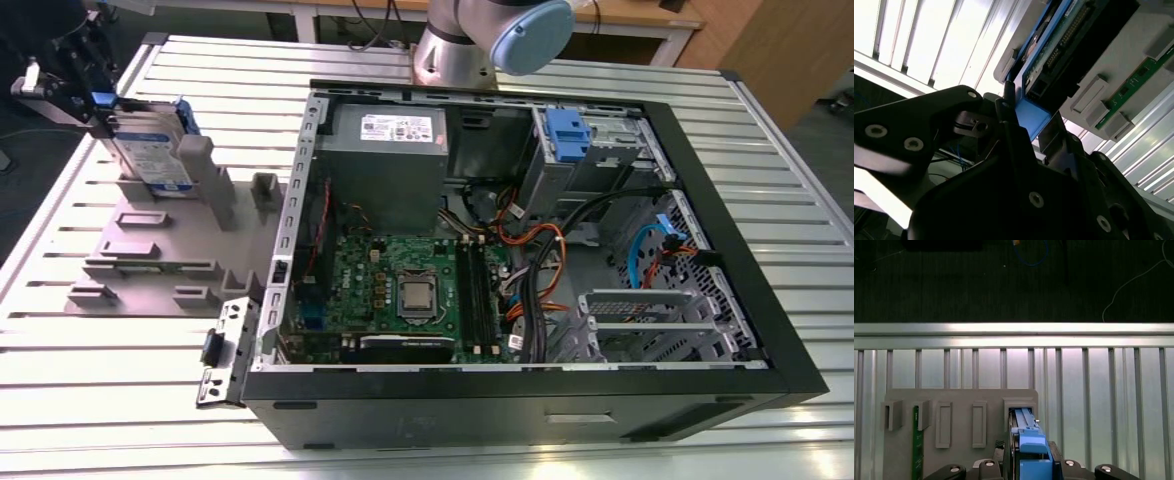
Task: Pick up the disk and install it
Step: 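Pick up the disk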
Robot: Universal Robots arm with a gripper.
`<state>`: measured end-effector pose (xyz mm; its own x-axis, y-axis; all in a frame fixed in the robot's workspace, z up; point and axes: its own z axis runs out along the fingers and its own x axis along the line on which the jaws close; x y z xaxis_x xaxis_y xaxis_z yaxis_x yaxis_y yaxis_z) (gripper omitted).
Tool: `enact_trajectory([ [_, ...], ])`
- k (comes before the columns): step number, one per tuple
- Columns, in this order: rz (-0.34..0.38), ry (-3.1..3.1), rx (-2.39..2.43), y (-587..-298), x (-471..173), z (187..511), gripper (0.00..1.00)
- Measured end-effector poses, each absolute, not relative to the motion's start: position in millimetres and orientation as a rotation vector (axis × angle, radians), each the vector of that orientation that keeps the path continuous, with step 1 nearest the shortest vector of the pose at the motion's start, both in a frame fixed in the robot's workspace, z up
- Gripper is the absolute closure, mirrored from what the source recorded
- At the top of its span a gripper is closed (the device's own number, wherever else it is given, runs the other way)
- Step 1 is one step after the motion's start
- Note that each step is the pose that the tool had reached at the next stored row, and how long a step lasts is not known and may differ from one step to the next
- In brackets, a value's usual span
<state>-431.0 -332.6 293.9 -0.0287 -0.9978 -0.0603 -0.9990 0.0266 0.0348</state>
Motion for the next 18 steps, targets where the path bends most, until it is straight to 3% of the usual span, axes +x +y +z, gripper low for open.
enact_trajectory([
  [6, 0.105, 2.237, -2.176, -332.6, -431.0, 293.9, 0.57],
  [7, 0.105, 2.237, -2.176, -332.6, -431.0, 294.0, 0.64],
  [18, 0.104, 2.237, -2.176, -332.6, -431.0, 294.7, 0.64],
])
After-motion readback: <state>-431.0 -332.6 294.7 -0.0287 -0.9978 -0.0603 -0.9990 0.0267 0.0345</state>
